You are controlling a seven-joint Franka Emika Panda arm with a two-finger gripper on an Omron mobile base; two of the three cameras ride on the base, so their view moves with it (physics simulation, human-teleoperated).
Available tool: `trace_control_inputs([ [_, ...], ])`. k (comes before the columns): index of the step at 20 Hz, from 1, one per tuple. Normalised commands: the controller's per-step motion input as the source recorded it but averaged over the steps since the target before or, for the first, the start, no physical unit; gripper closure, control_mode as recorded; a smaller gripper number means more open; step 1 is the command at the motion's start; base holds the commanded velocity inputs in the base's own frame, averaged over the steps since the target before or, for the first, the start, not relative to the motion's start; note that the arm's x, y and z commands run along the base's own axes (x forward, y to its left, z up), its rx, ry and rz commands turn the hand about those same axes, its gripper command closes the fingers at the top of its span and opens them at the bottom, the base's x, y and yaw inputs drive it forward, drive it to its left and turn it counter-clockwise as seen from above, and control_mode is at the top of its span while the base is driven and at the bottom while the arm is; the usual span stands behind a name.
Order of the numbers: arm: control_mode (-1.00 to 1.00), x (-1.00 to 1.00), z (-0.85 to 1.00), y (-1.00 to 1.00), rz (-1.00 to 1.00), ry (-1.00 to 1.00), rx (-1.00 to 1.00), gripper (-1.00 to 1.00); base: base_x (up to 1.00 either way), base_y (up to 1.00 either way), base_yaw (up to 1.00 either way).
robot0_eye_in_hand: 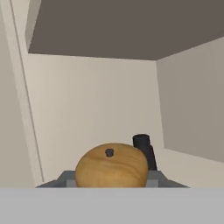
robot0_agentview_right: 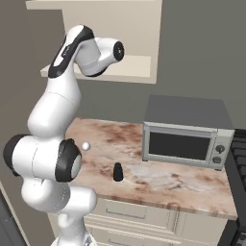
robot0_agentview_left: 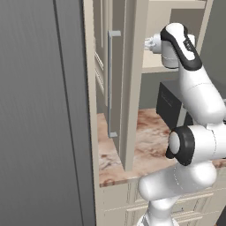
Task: There are various items on the counter. Only move the condiments/shakers into the cabinet.
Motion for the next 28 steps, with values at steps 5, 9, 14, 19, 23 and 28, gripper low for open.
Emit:
trace_control_inputs([
  [5, -1.0, 0.34, -0.21, 0.0, 0.0, 0.0, -0.02, 1.0, 0.0, 0.0, 0.0],
  [9, -1.0, 0.14, -0.21, 0.02, 0.0, 0.0, -0.04, 1.0, 0.0, 0.0, 0.0],
  [14, -1.0, 0.16, -0.14, 0.09, 0.0, 0.0, -0.03, 1.0, 0.0, 0.0, 0.0],
  [19, -1.0, 0.26, -0.04, 0.24, -0.02, 0.0, -0.02, 1.0, 0.0, 0.0, 0.0],
  [23, -1.0, 0.39, -0.01, 0.27, -0.03, 0.0, -0.02, 1.0, 0.0, 0.0, 0.0],
  [28, -1.0, 0.32, -0.02, 0.09, -0.03, 0.0, -0.03, 1.0, 0.0, 0.0, 0.0],
])
